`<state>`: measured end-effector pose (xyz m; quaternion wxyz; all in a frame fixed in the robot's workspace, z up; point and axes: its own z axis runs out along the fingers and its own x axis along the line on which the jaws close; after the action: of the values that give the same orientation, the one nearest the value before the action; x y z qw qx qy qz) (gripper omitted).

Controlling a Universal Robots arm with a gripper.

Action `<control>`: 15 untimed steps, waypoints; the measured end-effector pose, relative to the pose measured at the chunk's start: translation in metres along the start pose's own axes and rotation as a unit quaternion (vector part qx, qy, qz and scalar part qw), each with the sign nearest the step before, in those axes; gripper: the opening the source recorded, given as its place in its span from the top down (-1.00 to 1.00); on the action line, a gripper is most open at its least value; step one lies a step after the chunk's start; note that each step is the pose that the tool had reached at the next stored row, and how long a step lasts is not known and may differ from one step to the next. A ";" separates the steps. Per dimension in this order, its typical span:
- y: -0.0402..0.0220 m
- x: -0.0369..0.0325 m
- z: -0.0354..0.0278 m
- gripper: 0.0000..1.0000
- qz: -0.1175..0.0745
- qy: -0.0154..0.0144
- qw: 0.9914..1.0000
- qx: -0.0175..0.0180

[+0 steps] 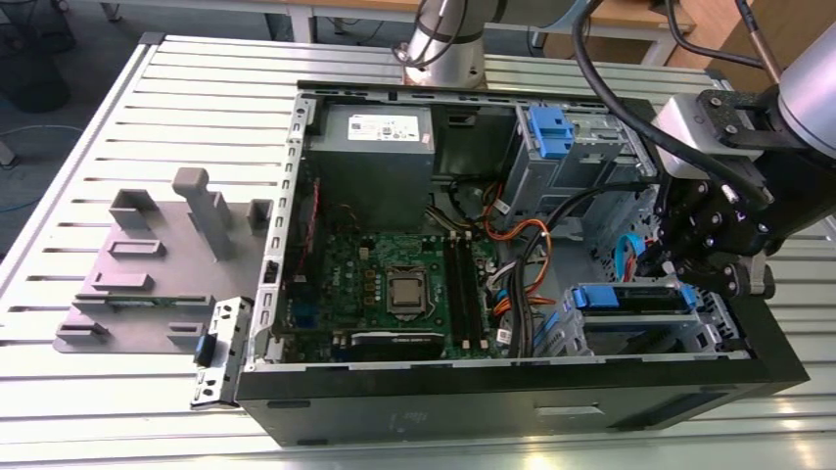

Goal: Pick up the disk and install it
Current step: 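Insert the first disk wire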

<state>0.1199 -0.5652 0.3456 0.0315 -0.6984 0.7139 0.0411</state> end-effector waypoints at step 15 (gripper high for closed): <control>0.0010 0.0019 0.0023 0.68 0.000 0.000 1.000 0.000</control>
<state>0.1188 -0.5669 0.3432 0.0315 -0.6984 0.7139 0.0410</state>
